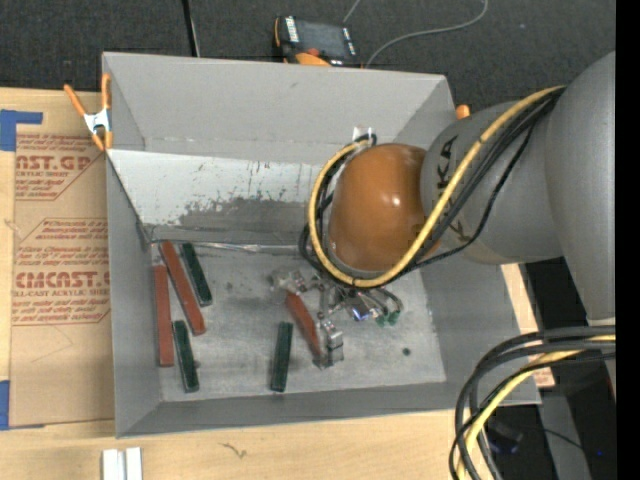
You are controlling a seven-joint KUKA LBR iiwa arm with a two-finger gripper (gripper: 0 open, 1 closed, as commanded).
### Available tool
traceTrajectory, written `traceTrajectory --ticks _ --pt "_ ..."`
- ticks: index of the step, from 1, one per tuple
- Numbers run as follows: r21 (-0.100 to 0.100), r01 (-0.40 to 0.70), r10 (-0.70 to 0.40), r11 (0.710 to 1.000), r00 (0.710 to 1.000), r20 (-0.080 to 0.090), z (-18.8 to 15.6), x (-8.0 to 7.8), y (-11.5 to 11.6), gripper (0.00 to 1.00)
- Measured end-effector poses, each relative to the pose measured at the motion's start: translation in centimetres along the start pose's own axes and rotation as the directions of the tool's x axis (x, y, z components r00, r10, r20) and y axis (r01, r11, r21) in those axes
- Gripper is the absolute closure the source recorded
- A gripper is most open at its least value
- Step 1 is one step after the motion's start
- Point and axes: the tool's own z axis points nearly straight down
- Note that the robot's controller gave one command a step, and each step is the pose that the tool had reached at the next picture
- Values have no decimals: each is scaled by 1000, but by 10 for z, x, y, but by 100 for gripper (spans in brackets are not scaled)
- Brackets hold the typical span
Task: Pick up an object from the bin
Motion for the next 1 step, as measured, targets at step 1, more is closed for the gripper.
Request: traceTrajectory --ticks 1 --pt "-2 415 -415 910 910 -4 49 -7 35 0"
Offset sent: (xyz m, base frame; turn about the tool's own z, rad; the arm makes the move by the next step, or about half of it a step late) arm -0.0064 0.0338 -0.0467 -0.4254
